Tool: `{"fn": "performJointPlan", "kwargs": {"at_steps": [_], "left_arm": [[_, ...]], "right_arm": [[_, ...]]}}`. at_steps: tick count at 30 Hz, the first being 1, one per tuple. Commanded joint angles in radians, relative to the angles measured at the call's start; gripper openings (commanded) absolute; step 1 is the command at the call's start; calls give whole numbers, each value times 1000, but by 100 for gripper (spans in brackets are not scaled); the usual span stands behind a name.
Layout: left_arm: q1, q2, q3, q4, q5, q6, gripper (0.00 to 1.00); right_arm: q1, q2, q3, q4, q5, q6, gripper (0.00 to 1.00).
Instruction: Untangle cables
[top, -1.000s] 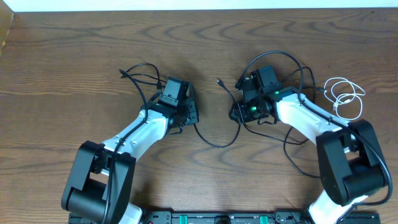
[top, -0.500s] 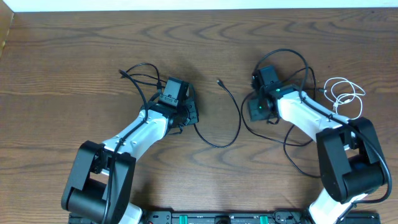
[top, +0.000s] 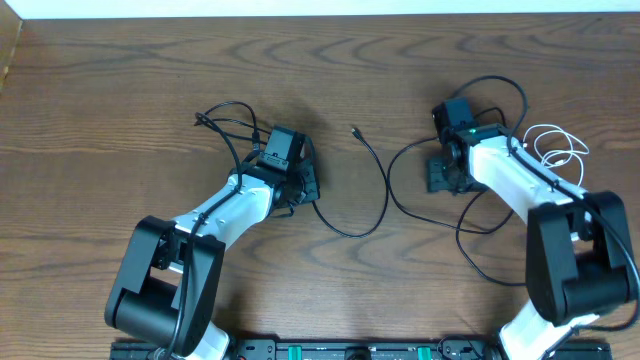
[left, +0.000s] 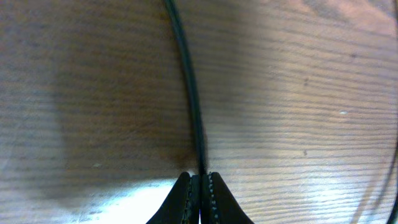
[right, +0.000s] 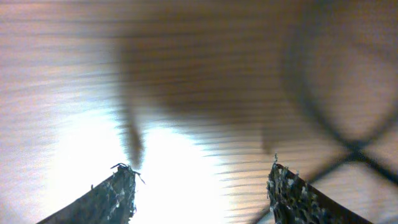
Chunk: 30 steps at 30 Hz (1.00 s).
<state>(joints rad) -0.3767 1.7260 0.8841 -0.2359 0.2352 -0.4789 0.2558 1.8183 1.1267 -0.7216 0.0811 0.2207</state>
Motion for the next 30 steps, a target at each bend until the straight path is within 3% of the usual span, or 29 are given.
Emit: {"fn": "performJointPlan", "kwargs": {"at_steps": [1,4,7,13,16,17,18,23,30], "left_arm": [[1,6,-11,24,75,-12,8],[12,-3,6,40,185,-11,8],[38,-31,25,40,256,-12,8],[114,-111,31,42,269,-12,11],[143,-119,31,42,251,-12,56],[145,-117,30,39,222,-13,67],[145,-114,29,35,169,-13,72],[136,-85,20,39,-19,-23,73],[132,26,19,129,-45,-81,73]], "right_arm": [[40,-97,32,8,-317,-161,67],[76,-123,32,23,-449,-257,69],[94,-119,29,44,-458,-263,73],[120,-98,20,77,-458,-263,79],[133,-98,20,87,-457,-263,81],[135,-98,20,90,-458,-263,80],[137,-98,20,94,-458,-263,81],[160,-98,20,105,-458,-262,82],[187,-98,20,125,-457,-262,82]]}}
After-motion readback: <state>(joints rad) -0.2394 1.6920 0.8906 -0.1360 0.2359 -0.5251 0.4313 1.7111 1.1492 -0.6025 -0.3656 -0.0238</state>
